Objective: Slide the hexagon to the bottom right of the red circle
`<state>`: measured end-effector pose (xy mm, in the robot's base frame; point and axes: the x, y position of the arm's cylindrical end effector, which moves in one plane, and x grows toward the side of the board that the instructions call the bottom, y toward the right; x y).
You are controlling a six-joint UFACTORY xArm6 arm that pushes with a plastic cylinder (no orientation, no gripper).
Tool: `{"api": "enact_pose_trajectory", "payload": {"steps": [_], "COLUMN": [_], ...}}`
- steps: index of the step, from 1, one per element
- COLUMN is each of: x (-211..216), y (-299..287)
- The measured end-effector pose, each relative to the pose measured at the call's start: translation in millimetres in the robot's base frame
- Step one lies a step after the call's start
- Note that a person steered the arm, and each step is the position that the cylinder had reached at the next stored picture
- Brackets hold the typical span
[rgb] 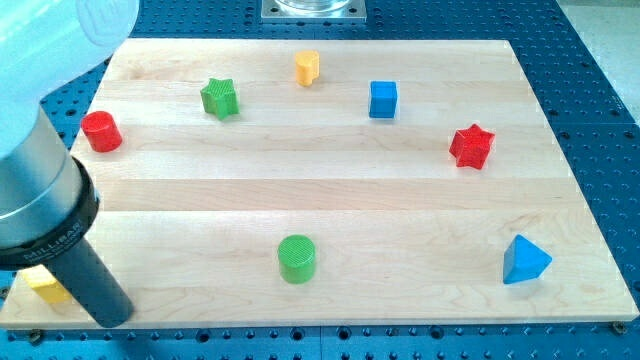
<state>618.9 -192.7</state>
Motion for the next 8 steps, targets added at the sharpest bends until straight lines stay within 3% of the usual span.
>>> {"api": "enact_pose_trajectory", "payload": {"steps": [5,7,8], "x": [-3,-43,-32], "y": [-92,-15,-40]}}
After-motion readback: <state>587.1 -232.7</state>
